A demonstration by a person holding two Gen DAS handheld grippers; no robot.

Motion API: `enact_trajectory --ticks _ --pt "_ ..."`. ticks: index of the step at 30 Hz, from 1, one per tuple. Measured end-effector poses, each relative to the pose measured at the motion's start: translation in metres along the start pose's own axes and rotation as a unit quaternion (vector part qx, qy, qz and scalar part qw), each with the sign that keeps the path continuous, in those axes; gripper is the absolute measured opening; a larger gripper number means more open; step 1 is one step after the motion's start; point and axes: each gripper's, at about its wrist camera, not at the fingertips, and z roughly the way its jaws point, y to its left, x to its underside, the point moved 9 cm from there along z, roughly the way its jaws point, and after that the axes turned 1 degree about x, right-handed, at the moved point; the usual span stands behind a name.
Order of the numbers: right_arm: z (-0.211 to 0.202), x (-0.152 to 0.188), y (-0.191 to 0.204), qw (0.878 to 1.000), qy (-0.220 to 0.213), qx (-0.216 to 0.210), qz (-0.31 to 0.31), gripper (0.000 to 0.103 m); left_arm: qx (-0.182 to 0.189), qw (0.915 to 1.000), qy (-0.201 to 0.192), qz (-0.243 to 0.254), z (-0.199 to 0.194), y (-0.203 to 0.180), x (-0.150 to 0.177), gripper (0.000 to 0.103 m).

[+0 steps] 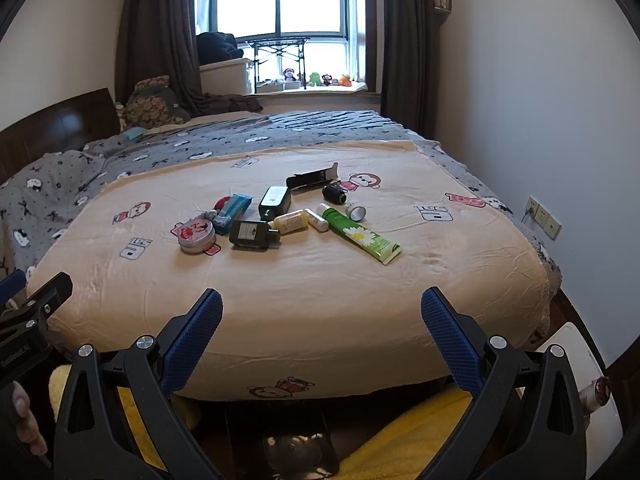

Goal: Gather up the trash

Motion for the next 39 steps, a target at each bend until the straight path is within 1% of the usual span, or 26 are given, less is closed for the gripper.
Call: enact_trajectory --ticks 14,16,39 --pt "-0.0006 0.0007 -0.0001 1.000 -0.003 0.002 -0.001 0.100 0.000 1.0000 0.000 -0.001 -0.0014 0.0020 -0.0037 0.095" --pt "-0.0004 0.0008 -0.0001 1.000 -0.002 0.003 -0.001 0.100 0.000 1.0000 0.001 -0.001 -0.0036 -0.0025 -0.0057 0.095" --pt "-0.0016 0.0008 -0.0003 1.000 -0.002 0.003 -0.003 0.100 0.001 1.0000 -0.001 -0.001 -0.0025 -0.0048 -0.0025 0.095"
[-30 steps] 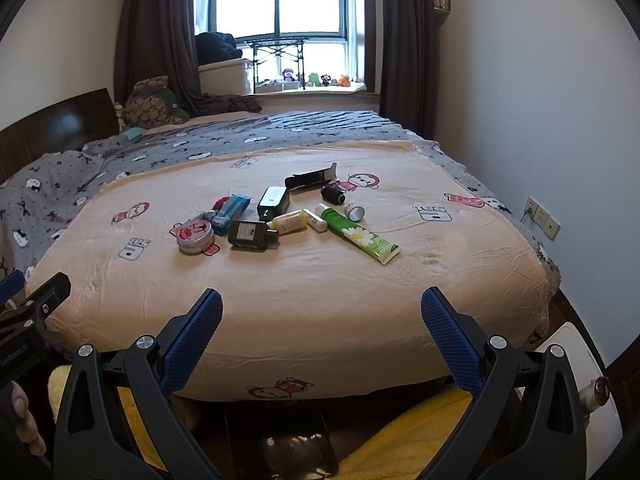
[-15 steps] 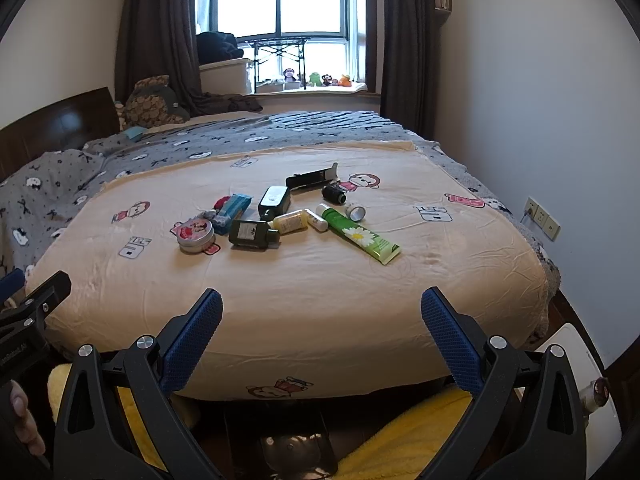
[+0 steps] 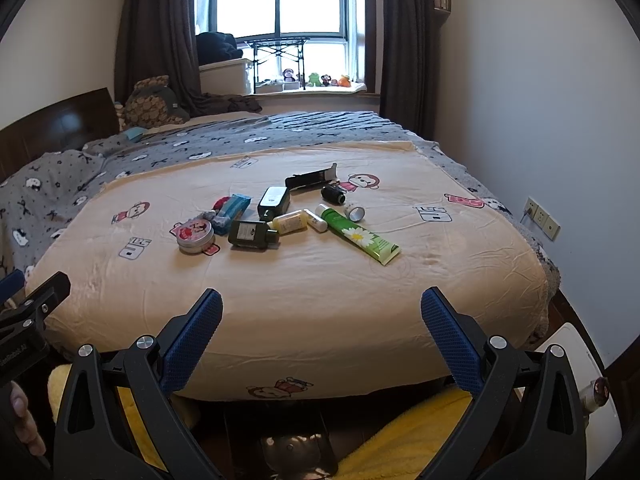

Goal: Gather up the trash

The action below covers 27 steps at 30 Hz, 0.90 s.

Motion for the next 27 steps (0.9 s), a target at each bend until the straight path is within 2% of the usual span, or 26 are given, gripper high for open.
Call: enact_trajectory --ticks 19,27 --pt "0.000 0.000 -0.001 1.000 -0.002 -0.002 0.004 0.100 0.003 1.0000 0.002 -0.001 0.002 -0.001 -0.002 0.095" --pt "0.003 -0.005 -0.001 0.999 -0.032 0.002 -0.003 0.100 0.001 1.0000 0.007 0.000 0.014 0.003 0.004 0.095"
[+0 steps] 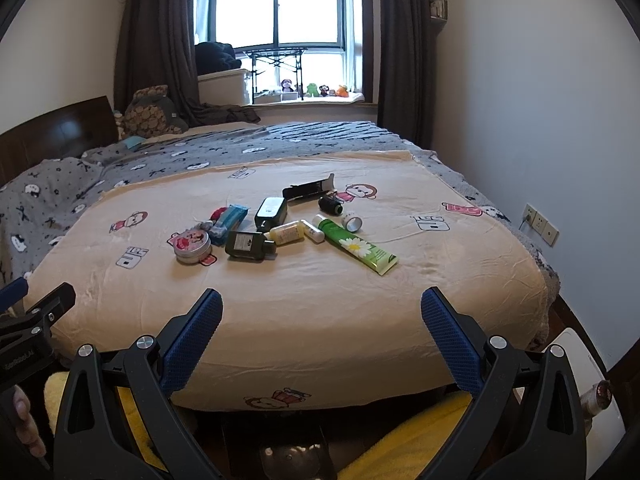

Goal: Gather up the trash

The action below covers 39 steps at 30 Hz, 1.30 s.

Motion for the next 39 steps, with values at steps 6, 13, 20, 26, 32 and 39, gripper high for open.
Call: enact_trajectory --ticks 6,13,20,26,32,39 --pt "0.015 0.002 0.006 0.999 -0.014 -0.038 0.002 0.100 0.000 1.0000 -0.003 0.000 0.019 0.004 -0.003 0.095" --pt "0.051 0.012 0.010 1.000 0.003 -0.023 -0.007 0.100 0.003 0.9997 -0.012 0.023 0.049 -0.002 -0.004 0.095" --pt "0.101 0.007 0.022 0.999 0.010 -0.031 0.009 0.100 0.012 0.9994 0.015 0.030 0.095 0.006 -0.003 0.095" --pt "0.159 0.002 0.047 0.997 0.043 -0.052 0.023 0.100 -0.019 0.9983 0.042 0.037 0.137 0.032 0.000 0.095" --pt "0.210 0.002 0.088 0.993 0.080 -0.083 0.037 0.099 -0.020 0.9966 0.068 0.042 0.170 0.048 0.006 0.095" --pt "0.261 0.003 0.113 0.989 0.123 -0.074 0.039 0.097 -0.012 0.9962 0.069 0.052 0.184 0.053 0.004 0.095"
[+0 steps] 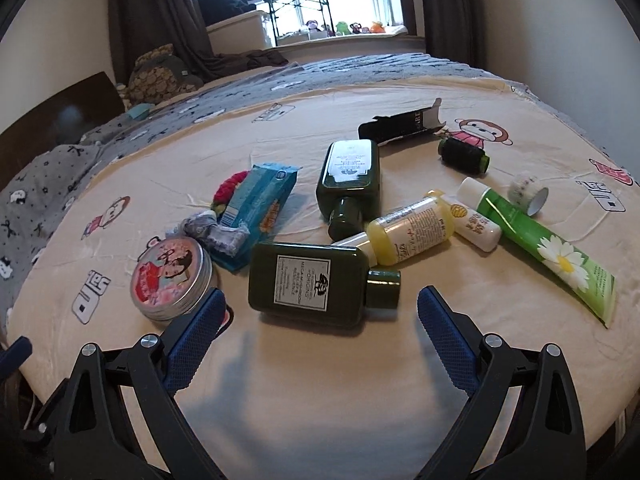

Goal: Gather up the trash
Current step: 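Grasp the round pink tin with left tool while right tool grasps green bottle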

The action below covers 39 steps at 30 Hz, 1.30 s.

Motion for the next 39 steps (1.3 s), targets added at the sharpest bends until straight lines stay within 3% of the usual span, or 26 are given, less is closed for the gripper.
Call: enact_trajectory --ticks 5,8,14,21,23,27,31,39 --pt "0.014 0.005 0.000 1.000 0.016 0.019 -0.013 0.087 0.018 0.9998 0.004 0.003 0.011 -0.010 -0.006 0.095" --pt "0.009 0.005 -0.003 1.000 0.011 -0.002 -0.006 0.086 0.035 0.9992 0.013 0.013 0.022 -0.023 -0.009 0.095" --pt "-0.028 0.004 -0.026 1.000 -0.019 -0.005 -0.007 0.086 0.087 0.9959 0.023 0.015 0.046 -0.055 -0.019 0.095" --pt "-0.046 0.008 -0.055 1.000 -0.023 0.011 -0.012 0.086 0.096 0.9950 0.030 -0.006 0.083 -0.077 -0.042 0.094" --pt "-0.047 0.010 -0.060 1.000 -0.021 0.010 -0.008 0.086 0.097 0.9945 0.037 -0.013 0.094 -0.081 -0.046 0.086" --pt "-0.050 0.014 -0.065 1.000 -0.023 0.008 -0.005 0.086 0.071 0.9962 0.051 0.001 0.109 -0.085 -0.048 0.080" --pt "-0.059 0.018 -0.066 1.000 -0.029 0.007 -0.010 0.086 0.076 0.9959 0.049 0.004 0.106 -0.084 -0.048 0.067" --pt "-0.087 0.031 -0.070 0.999 -0.041 -0.001 -0.023 0.086 0.082 0.9958 0.038 0.015 0.062 -0.083 -0.026 0.067"
